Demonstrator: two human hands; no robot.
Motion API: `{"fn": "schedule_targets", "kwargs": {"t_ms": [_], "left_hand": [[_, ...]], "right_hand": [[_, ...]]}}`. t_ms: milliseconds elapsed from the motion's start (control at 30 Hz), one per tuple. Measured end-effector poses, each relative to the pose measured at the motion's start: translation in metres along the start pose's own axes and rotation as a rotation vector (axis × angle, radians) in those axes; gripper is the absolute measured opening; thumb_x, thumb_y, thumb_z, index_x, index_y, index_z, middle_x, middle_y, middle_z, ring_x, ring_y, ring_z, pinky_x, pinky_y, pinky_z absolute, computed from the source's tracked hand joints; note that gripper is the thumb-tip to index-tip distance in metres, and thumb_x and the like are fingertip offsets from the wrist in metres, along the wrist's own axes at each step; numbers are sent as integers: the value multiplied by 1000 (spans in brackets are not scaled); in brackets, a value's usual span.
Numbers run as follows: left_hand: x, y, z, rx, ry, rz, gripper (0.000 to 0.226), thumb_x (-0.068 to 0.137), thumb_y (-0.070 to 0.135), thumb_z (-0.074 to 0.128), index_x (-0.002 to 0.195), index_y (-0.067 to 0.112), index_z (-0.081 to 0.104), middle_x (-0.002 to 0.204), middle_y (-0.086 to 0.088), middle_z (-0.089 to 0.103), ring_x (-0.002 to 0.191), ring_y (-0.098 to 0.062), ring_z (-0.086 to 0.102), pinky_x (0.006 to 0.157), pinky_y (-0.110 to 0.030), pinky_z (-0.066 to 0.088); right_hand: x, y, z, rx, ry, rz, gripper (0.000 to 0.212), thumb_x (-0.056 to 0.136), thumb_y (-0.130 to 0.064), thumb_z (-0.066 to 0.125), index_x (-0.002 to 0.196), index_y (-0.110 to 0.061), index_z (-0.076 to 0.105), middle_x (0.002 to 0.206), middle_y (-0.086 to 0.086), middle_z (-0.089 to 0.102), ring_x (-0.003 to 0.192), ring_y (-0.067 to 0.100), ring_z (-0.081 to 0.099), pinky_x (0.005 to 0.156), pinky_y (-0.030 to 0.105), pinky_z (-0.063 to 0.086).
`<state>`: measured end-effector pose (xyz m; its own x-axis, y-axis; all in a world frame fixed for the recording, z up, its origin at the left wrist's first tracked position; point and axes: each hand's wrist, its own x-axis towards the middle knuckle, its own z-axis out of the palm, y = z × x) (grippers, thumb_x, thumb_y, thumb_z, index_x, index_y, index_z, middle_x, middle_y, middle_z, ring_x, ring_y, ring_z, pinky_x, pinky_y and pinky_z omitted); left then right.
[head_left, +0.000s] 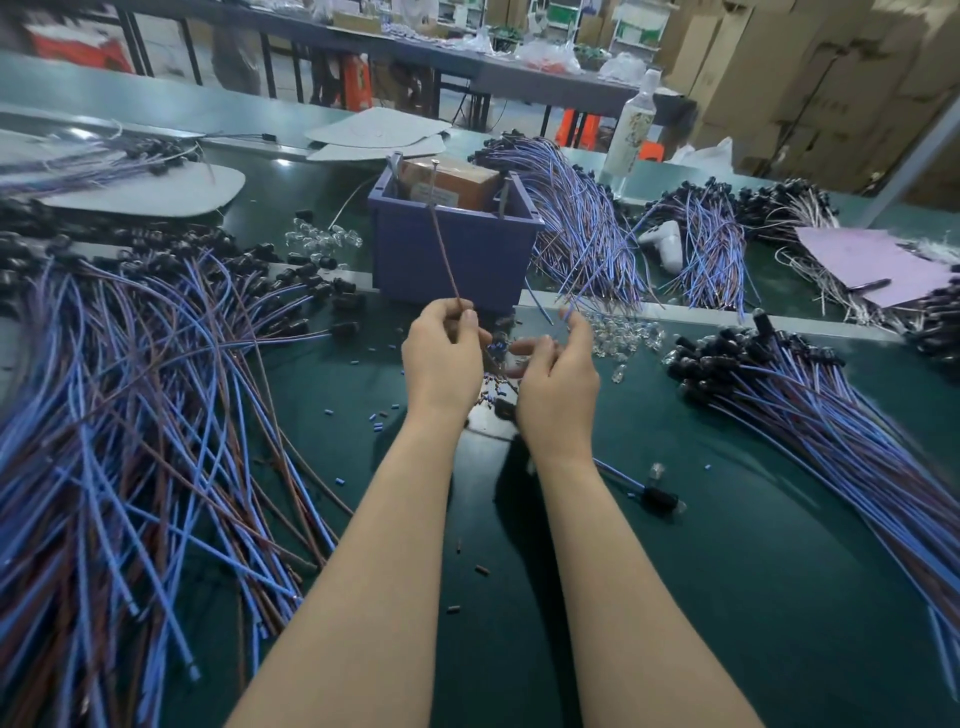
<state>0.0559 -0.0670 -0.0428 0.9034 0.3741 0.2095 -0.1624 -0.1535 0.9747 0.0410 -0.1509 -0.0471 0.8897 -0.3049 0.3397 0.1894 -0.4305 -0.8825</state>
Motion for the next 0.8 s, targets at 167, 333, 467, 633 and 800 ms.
{"fn": "schedule_targets", "kwargs": {"t_ms": [167,333,467,633,800], "left_hand": [[-3,2,-2,53,87,23,18,97,14,49,112,11,58,68,12,60,78,-14,61,81,-25,47],[-2,1,-3,33,167,15,20,97,14,49,114,9,57,68,11,59,73,-13,61,76,-19,44],[0,-1,-4,19,188,-24,21,97,14,48,117,10,55,70,9,59,70,-5,57,63,-7,36],[2,-2,-4,31,115,-80,25,97,15,48,121,10,55,72,6,62,79,-11,59,76,-18,41],[3,0,-4,-13,88,-99,17,96,13,48,111,13,56,68,7,61,84,-18,62,90,-37,50]], "right_hand": [[-7,-2,6,-130,-122,-51,57,96,-10,38,149,-21,21,90,17,68,80,36,59,72,42,46],[-12,-7,9,-219,-246,-105,59,95,-12,39,150,-21,19,99,22,64,85,39,56,74,43,41],[-17,-10,15,-262,-266,-127,58,97,-15,37,151,-17,16,97,24,63,88,40,55,79,48,42],[-18,-9,16,-315,-138,-96,59,96,-15,37,151,-11,16,96,23,64,88,39,57,75,42,40],[-20,-7,18,-331,-93,-109,60,91,-14,40,149,-12,23,89,20,66,84,37,58,70,39,39]]}}
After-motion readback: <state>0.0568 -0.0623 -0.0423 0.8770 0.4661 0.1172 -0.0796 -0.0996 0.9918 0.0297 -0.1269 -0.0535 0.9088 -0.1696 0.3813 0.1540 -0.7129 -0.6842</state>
